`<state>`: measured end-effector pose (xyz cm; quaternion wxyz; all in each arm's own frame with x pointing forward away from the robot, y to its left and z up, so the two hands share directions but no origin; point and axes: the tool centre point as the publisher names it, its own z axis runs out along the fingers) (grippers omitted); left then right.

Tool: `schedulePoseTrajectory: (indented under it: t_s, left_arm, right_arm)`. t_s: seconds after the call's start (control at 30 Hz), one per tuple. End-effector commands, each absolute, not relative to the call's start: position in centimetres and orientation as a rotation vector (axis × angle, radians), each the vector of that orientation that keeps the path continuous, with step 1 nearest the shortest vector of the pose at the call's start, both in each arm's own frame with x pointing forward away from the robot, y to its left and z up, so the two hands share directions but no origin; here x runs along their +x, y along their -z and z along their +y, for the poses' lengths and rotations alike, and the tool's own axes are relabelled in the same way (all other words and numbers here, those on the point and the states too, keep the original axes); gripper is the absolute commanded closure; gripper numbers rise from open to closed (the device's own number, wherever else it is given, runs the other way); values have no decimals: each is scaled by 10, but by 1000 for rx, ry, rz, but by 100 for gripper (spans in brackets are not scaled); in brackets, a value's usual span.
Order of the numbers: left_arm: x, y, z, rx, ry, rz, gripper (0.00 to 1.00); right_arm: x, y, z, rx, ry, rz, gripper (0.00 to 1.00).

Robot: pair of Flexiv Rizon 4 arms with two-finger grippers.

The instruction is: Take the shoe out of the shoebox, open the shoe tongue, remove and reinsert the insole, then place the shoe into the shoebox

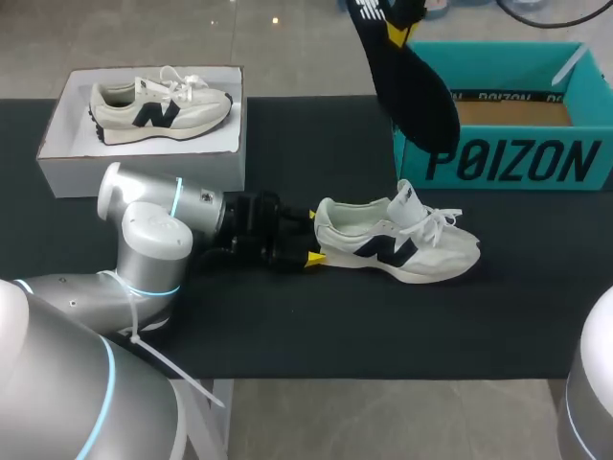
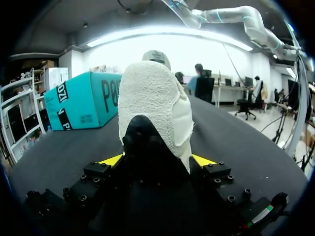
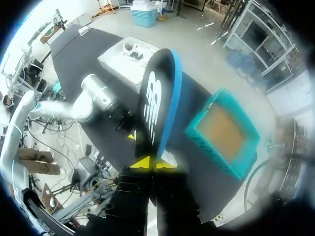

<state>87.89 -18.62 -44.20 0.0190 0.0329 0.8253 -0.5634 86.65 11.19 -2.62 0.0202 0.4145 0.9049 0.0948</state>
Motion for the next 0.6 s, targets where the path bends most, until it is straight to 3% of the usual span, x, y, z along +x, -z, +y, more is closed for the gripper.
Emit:
schedulePoseTrajectory:
  t_s: [0.03,0.6]
  left_arm:
    - [880,446,-188,101,1747,2562,100]
    - [880,446,-188,101,1747,2562,100]
  right_arm:
    - [829,38,92,1329,-467,2838,100]
    - [744,28,91,1318,-841,2859,100]
